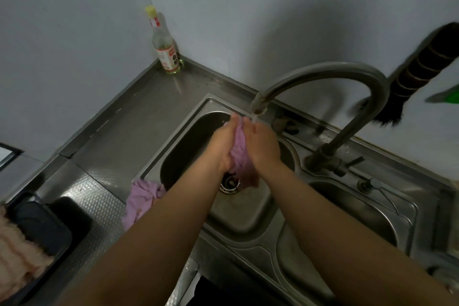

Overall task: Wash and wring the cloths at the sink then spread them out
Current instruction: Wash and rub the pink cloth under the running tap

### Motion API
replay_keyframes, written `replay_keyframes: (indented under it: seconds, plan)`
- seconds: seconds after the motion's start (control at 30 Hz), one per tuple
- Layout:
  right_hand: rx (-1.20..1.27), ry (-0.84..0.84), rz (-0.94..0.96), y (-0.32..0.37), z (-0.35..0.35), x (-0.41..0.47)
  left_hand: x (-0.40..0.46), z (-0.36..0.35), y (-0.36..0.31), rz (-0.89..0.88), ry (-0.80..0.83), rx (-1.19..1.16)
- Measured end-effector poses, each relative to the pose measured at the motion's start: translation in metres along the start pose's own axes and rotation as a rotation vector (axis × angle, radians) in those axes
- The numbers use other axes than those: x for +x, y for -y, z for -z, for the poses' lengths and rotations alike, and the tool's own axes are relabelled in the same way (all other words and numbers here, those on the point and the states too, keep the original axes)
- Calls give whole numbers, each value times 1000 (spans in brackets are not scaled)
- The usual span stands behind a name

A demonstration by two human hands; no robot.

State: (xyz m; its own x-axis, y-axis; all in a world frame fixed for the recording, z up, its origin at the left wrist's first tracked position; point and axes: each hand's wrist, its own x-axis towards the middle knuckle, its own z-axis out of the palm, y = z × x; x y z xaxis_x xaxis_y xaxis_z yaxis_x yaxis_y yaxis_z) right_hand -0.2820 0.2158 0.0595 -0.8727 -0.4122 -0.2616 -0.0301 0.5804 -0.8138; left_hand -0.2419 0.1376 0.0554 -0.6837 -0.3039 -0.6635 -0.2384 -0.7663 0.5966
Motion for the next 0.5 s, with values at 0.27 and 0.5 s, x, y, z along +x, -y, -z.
replay_keyframes:
  seconds: [0.27,0.5]
  plan:
    - [578,279,-176,-33,28,22,6,39,-15,-165,126,133]
    - [302,50,67,-35,41,27,0,64,-15,-178,59,369]
